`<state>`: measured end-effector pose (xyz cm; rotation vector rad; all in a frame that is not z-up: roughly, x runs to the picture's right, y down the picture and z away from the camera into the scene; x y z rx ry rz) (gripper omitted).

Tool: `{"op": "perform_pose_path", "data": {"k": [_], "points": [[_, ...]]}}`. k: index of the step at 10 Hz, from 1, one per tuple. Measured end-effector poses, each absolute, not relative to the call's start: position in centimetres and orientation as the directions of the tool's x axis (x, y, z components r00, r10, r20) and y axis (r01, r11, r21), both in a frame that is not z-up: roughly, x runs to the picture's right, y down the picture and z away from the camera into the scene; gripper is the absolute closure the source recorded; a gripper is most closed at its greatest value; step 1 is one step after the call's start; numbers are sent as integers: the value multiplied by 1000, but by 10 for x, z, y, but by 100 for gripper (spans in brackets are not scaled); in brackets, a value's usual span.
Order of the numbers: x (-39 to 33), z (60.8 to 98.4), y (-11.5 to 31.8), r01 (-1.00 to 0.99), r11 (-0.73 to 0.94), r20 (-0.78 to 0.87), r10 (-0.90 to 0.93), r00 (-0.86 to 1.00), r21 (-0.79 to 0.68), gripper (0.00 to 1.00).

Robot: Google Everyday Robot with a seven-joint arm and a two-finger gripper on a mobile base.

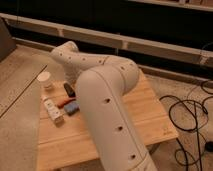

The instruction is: Push the eraser across the table

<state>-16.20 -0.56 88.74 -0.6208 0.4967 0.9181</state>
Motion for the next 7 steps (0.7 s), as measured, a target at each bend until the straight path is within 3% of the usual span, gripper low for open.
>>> {"op": "perform_pose_path", "data": {"k": [4,7], "points": [[-190,913,-24,-762,569,-629,478,613,-311,88],[-241,918,-54,-680,582,-448,513,732,-445,88]]}}
